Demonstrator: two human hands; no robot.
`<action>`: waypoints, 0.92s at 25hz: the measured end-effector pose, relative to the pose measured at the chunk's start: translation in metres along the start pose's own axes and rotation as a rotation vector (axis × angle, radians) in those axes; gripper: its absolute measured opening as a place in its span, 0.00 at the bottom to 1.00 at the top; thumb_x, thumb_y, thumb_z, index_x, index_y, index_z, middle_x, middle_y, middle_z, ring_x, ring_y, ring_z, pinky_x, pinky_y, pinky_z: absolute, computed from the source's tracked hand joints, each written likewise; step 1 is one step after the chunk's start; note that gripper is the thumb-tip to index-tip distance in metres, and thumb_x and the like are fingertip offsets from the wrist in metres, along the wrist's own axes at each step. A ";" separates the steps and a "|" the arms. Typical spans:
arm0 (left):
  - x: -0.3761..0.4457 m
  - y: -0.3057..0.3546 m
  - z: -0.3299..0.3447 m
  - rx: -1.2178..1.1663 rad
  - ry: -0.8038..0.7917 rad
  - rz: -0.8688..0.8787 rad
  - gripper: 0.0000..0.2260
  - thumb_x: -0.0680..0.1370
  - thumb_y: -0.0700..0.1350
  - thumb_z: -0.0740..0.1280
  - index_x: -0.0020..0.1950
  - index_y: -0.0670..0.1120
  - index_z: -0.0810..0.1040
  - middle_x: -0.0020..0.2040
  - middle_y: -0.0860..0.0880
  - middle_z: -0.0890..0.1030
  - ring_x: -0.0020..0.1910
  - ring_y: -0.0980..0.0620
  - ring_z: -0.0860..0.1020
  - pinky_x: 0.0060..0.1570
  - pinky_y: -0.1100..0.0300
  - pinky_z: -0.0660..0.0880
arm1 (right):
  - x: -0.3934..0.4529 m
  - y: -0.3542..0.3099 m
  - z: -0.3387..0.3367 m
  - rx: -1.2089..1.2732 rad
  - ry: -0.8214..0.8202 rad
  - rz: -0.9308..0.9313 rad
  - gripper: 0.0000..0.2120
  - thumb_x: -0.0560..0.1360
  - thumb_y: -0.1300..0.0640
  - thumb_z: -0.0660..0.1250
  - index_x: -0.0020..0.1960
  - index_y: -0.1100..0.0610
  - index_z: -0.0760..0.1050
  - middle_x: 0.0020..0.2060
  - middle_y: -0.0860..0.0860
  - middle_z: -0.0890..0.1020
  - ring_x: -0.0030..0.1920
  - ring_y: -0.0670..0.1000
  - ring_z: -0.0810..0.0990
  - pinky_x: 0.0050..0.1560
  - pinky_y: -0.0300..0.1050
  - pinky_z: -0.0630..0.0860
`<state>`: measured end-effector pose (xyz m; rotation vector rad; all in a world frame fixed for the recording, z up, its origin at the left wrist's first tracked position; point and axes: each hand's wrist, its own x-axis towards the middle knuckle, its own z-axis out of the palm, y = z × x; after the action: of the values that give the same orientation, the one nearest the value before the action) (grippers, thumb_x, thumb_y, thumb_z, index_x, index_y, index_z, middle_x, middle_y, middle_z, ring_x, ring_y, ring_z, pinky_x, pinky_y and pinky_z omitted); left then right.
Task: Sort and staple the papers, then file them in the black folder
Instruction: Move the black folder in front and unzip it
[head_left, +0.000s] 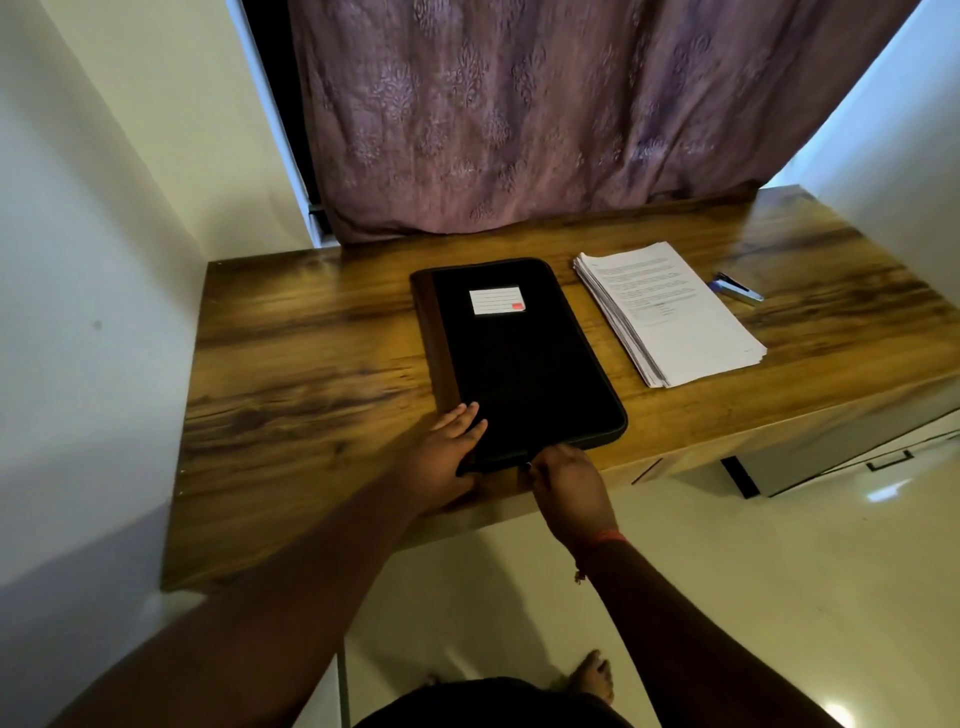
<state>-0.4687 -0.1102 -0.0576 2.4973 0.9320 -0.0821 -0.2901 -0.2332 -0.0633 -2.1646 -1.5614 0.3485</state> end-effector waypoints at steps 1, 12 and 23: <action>0.000 0.000 -0.001 0.000 0.002 0.002 0.36 0.78 0.48 0.67 0.81 0.49 0.50 0.81 0.50 0.42 0.79 0.53 0.41 0.77 0.58 0.47 | -0.001 -0.006 0.003 0.005 0.002 0.001 0.04 0.76 0.58 0.66 0.43 0.55 0.77 0.41 0.51 0.77 0.44 0.51 0.74 0.44 0.44 0.69; 0.001 -0.002 0.000 0.006 0.010 0.024 0.35 0.79 0.47 0.66 0.81 0.47 0.50 0.81 0.49 0.42 0.79 0.52 0.40 0.77 0.58 0.48 | -0.004 -0.020 0.011 0.048 -0.028 0.016 0.03 0.77 0.57 0.65 0.45 0.54 0.76 0.41 0.47 0.74 0.42 0.47 0.71 0.42 0.40 0.66; 0.001 0.001 0.003 -0.023 0.029 0.050 0.34 0.81 0.49 0.65 0.81 0.45 0.51 0.81 0.46 0.44 0.79 0.51 0.40 0.75 0.62 0.44 | -0.004 -0.036 0.025 0.063 -0.071 -0.075 0.05 0.78 0.56 0.64 0.49 0.55 0.78 0.44 0.50 0.78 0.45 0.49 0.74 0.46 0.42 0.71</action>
<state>-0.4675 -0.1117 -0.0603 2.5050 0.8767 -0.0196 -0.3326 -0.2228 -0.0675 -2.0609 -1.6427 0.4479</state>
